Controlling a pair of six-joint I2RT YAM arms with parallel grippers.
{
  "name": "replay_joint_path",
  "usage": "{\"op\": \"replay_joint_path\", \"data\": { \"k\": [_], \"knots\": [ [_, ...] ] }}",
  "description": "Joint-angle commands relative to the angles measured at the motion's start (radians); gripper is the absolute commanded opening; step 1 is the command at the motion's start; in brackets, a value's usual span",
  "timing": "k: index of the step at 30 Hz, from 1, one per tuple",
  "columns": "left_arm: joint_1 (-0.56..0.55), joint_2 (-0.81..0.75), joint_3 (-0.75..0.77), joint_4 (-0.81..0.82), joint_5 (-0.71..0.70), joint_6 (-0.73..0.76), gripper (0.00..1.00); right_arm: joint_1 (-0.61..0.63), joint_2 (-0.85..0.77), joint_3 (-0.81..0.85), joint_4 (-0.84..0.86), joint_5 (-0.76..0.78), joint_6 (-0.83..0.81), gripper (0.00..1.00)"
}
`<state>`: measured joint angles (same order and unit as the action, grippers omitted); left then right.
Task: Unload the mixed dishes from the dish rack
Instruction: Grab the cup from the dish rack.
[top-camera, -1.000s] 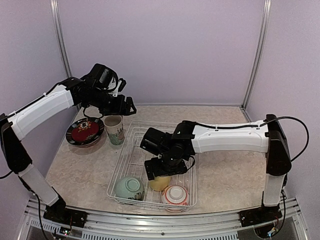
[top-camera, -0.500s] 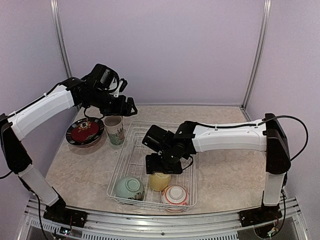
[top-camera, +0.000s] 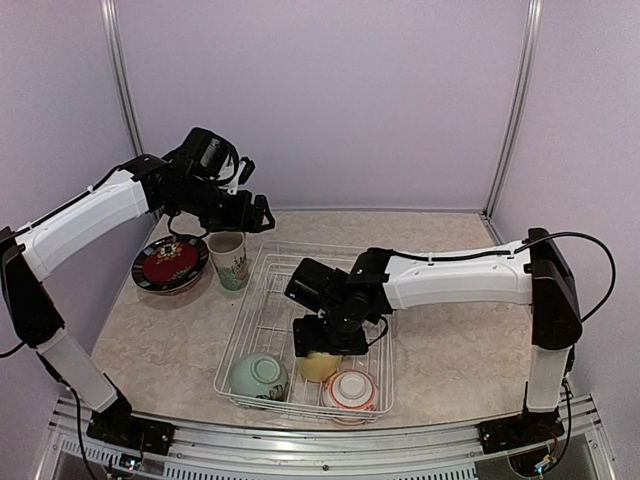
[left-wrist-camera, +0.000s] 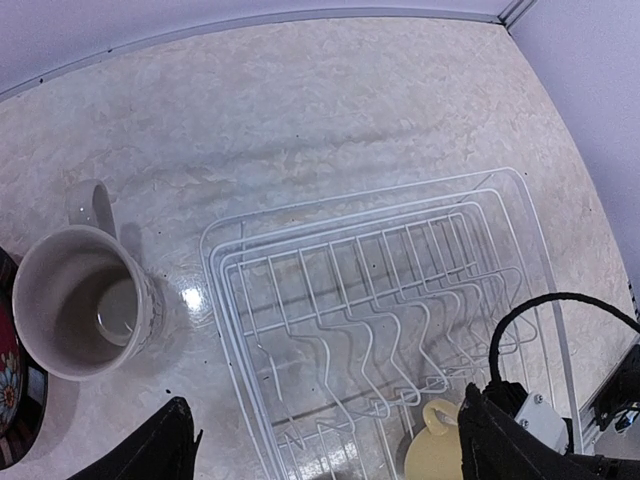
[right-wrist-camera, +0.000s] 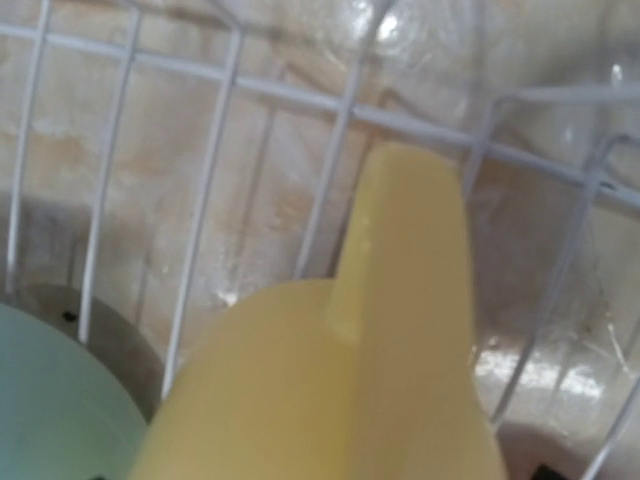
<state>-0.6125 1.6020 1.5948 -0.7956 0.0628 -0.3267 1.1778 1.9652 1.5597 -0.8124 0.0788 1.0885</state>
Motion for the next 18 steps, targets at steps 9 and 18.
{"op": "replay_joint_path", "data": {
  "k": [9, 18],
  "knots": [
    [-0.010, 0.015, 0.029, -0.018, -0.018, 0.020, 0.87, 0.008, -0.024, -0.022, 0.010, 0.008, -0.031, 0.61],
    [-0.010, 0.006, 0.024, -0.012, -0.023, 0.020, 0.87, 0.011, -0.176, -0.125, 0.113, 0.062, -0.088, 0.27]
  ]
}}
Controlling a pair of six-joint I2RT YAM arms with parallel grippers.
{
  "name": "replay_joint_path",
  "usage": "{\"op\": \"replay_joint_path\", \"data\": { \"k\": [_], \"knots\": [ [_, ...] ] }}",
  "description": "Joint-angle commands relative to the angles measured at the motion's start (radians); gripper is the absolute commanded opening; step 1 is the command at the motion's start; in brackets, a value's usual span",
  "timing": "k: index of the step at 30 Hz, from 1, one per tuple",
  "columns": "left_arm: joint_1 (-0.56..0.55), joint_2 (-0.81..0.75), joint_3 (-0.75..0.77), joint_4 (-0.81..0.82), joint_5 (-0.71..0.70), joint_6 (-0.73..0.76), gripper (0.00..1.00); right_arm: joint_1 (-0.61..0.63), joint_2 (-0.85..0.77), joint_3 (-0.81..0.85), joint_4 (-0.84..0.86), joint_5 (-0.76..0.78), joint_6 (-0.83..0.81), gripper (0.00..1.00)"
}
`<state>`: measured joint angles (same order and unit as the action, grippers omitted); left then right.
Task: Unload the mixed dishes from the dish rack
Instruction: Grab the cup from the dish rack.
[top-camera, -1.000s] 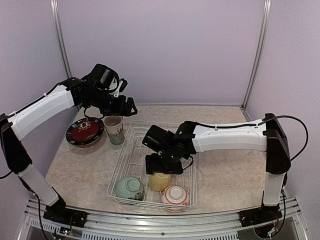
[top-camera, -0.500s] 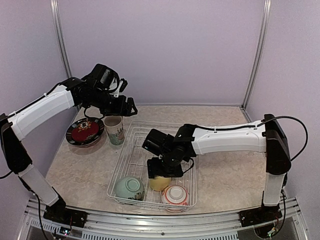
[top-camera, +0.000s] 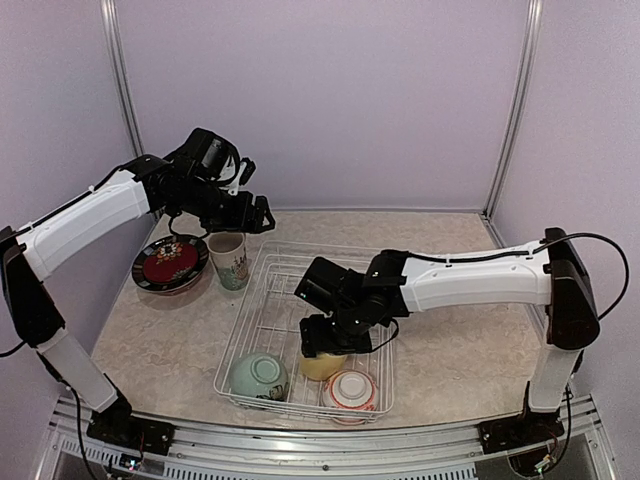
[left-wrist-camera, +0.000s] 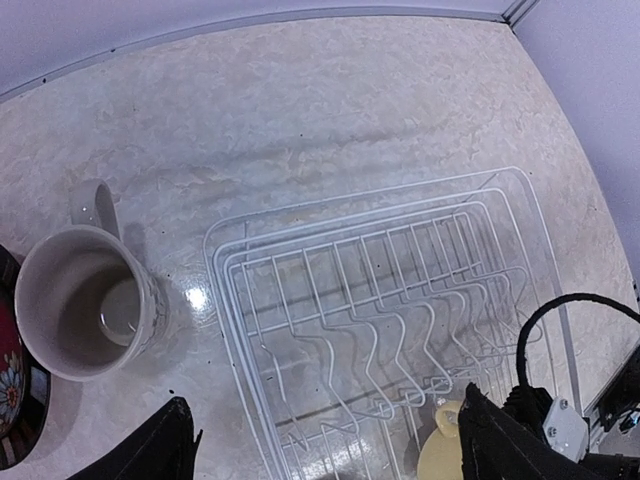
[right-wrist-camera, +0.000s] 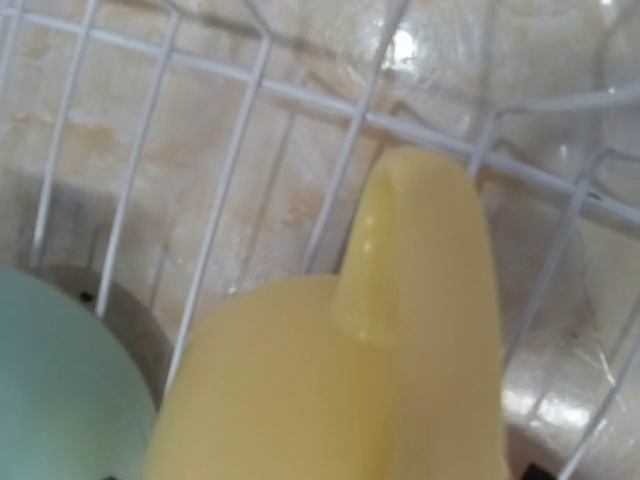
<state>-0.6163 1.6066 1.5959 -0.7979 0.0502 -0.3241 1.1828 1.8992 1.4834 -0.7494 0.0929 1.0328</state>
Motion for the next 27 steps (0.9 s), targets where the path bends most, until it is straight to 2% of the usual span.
{"op": "replay_joint_path", "data": {
  "k": [1, 8, 13, 27],
  "knots": [
    [-0.007, 0.002, 0.022, -0.010, -0.007, 0.016, 0.87, 0.006, -0.127, -0.064, 0.079, 0.047, -0.038, 0.25],
    [-0.008, 0.000, 0.021, -0.009, -0.010, 0.016, 0.87, -0.004, -0.167, -0.078, 0.130, 0.024, -0.082, 0.00],
    [-0.008, -0.003, 0.021, -0.010, -0.011, 0.015, 0.87, -0.014, -0.206, -0.080, 0.167, 0.007, -0.122, 0.00],
    [-0.007, -0.017, 0.017, -0.001, -0.003, 0.009, 0.87, -0.145, -0.393, -0.301, 0.540, -0.207, -0.096, 0.00]
  ]
}}
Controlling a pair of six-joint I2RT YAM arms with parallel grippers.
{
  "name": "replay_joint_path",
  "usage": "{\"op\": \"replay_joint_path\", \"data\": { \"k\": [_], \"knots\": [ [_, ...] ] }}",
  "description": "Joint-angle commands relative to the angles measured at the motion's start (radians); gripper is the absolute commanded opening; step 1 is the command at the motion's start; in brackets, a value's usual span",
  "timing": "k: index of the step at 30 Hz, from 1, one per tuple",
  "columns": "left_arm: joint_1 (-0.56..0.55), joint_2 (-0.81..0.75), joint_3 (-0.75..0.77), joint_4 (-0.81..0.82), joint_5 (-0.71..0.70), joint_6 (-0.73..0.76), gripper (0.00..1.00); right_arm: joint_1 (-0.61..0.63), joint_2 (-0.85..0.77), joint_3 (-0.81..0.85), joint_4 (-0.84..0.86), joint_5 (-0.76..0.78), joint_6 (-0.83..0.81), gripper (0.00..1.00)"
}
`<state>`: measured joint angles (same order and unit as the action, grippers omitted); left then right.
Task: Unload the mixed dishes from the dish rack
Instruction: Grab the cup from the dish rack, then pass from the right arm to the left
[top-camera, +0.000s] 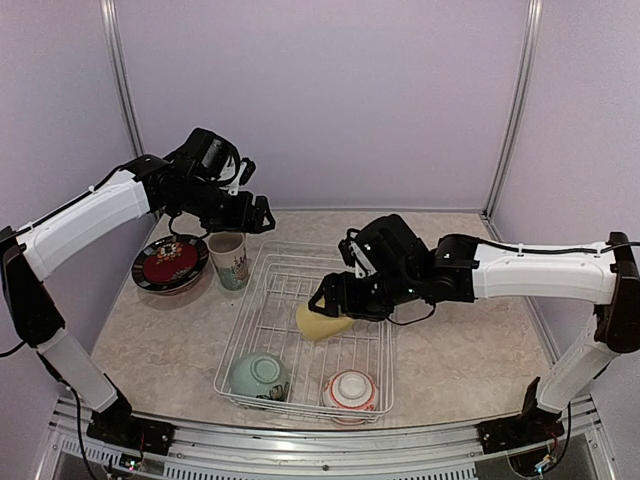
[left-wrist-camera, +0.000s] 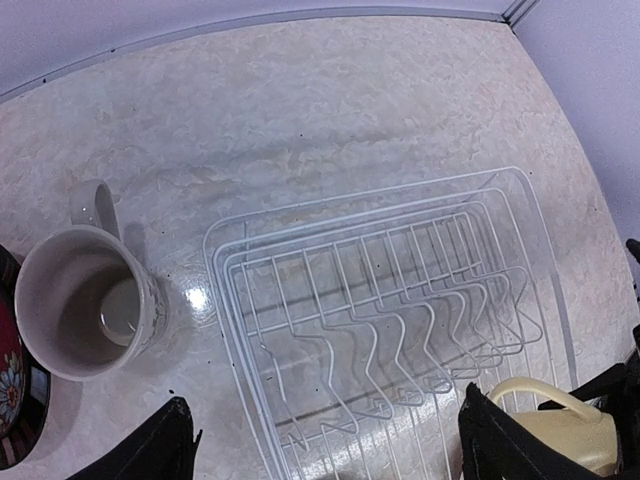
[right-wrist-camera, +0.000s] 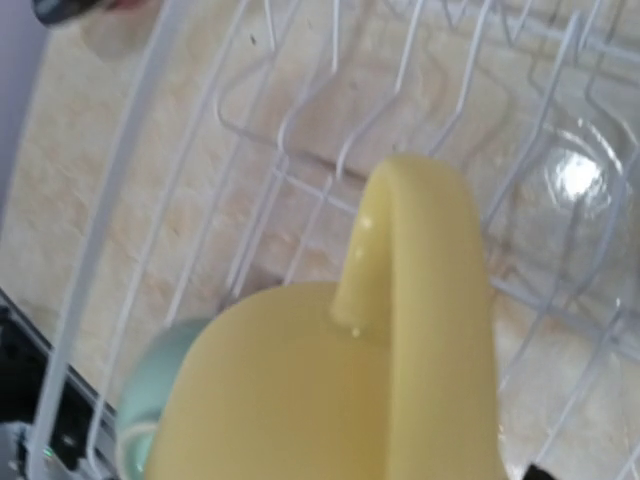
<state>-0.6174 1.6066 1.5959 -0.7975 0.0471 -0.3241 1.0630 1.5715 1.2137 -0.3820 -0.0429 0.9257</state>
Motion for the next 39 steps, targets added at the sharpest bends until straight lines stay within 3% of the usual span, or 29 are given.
{"op": "replay_joint_path", "data": {
  "k": [1, 6, 12, 16, 19, 22, 26, 35, 39],
  "knots": [
    [-0.004, -0.020, 0.016, 0.002, 0.007, 0.005, 0.87, -0.033, -0.071, -0.039, 0.190, -0.081, 0.016, 0.00],
    [0.039, -0.043, 0.023, 0.018, 0.132, -0.046, 0.89, -0.069, -0.098, -0.081, 0.301, -0.133, 0.039, 0.00],
    [0.174, -0.145, -0.039, 0.121, 0.435, -0.251, 0.91, -0.117, -0.094, -0.082, 0.377, -0.165, 0.052, 0.00],
    [0.262, -0.305, -0.269, 0.391, 0.677, -0.489, 0.95, -0.144, -0.081, -0.089, 0.469, -0.203, 0.073, 0.00],
    [0.260, -0.386, -0.471, 0.671, 0.801, -0.687, 0.96, -0.157, -0.062, -0.068, 0.496, -0.231, 0.069, 0.00],
    [0.225, -0.447, -0.645, 0.935, 0.823, -0.811, 0.97, -0.162, -0.046, -0.064, 0.539, -0.263, 0.073, 0.00],
    [0.142, -0.443, -0.763, 1.132, 0.816, -0.878, 0.97, -0.170, -0.034, -0.060, 0.593, -0.300, 0.085, 0.00],
    [0.000, -0.246, -0.764, 1.471, 0.836, -0.993, 0.92, -0.170, -0.023, -0.064, 0.655, -0.332, 0.093, 0.00],
    [-0.038, -0.190, -0.746, 1.482, 0.826, -0.998, 0.88, -0.170, -0.028, -0.070, 0.677, -0.342, 0.100, 0.00]
  ]
}}
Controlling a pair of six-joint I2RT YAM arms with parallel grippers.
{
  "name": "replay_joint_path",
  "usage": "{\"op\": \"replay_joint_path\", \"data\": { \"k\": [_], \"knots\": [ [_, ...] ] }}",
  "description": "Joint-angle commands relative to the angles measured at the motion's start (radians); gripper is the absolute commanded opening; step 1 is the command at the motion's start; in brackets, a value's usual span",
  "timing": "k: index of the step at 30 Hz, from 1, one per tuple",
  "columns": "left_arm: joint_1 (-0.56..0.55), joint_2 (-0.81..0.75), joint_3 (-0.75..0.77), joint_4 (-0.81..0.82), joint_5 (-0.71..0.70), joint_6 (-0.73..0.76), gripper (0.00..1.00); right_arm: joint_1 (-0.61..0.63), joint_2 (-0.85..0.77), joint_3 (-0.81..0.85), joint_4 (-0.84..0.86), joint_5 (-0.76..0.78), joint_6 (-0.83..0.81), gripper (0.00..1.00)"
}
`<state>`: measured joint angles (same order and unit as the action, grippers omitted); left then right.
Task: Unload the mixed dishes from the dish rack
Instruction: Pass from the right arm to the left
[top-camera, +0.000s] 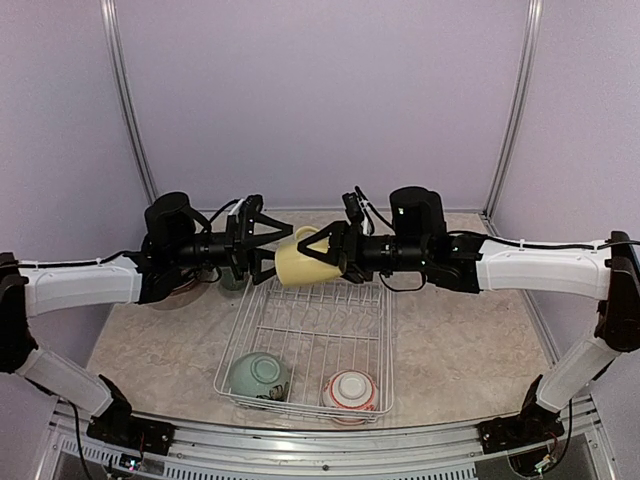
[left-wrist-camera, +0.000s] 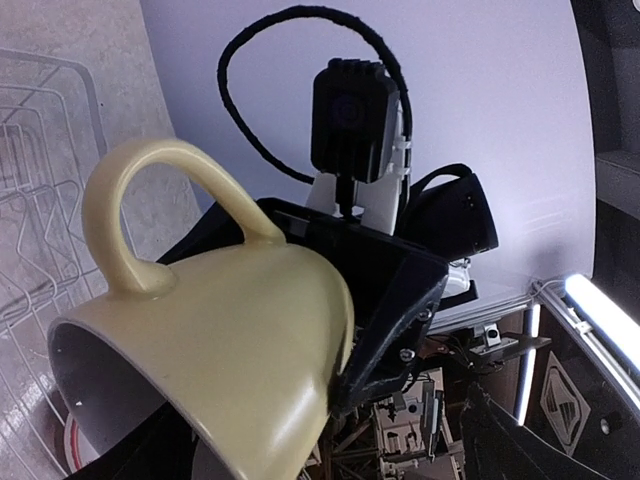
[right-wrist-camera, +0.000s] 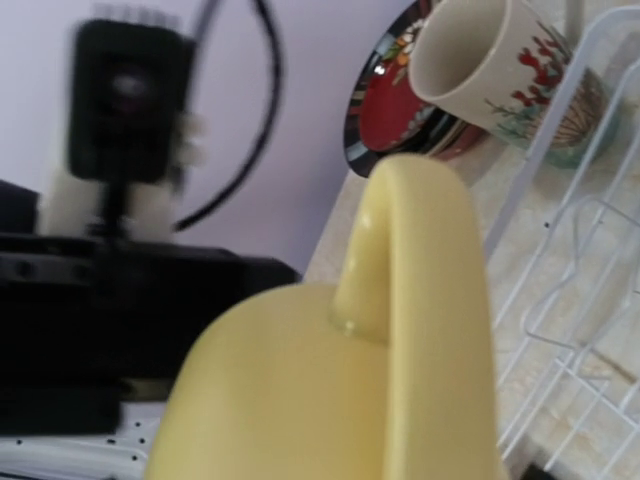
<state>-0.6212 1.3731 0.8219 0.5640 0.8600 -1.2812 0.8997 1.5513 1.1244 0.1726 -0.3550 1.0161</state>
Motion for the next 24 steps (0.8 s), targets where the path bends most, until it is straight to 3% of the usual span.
{"op": "replay_joint_path", "data": {
  "k": [1, 12, 15, 18, 20, 22, 24],
  "knots": [
    [-0.043, 0.055, 0.035, 0.122, 0.010, -0.044, 0.86, -0.007, -0.008, 0.019, 0.126, -0.032, 0.012, 0.00],
    [-0.080, 0.145, 0.027, 0.354, 0.037, -0.142, 0.56, -0.010, -0.013, -0.013, 0.210, -0.042, 0.027, 0.00],
    [-0.080, 0.140, 0.008, 0.389, 0.035, -0.137, 0.58, -0.015, -0.022, -0.029, 0.231, -0.045, 0.035, 0.00],
    [-0.081, 0.127, -0.011, 0.398, 0.035, -0.117, 0.70, -0.025, -0.037, -0.054, 0.253, -0.046, 0.049, 0.00],
    [-0.081, 0.116, -0.021, 0.394, 0.039, -0.106, 0.73, -0.031, -0.045, -0.065, 0.262, -0.048, 0.057, 0.00],
    [-0.081, 0.114, -0.030, 0.391, 0.042, -0.099, 0.72, -0.033, -0.046, -0.071, 0.274, -0.054, 0.063, 0.00],
    [-0.081, 0.115, -0.035, 0.393, 0.042, -0.096, 0.61, -0.033, -0.043, -0.074, 0.300, -0.064, 0.074, 0.00]
  ]
}}
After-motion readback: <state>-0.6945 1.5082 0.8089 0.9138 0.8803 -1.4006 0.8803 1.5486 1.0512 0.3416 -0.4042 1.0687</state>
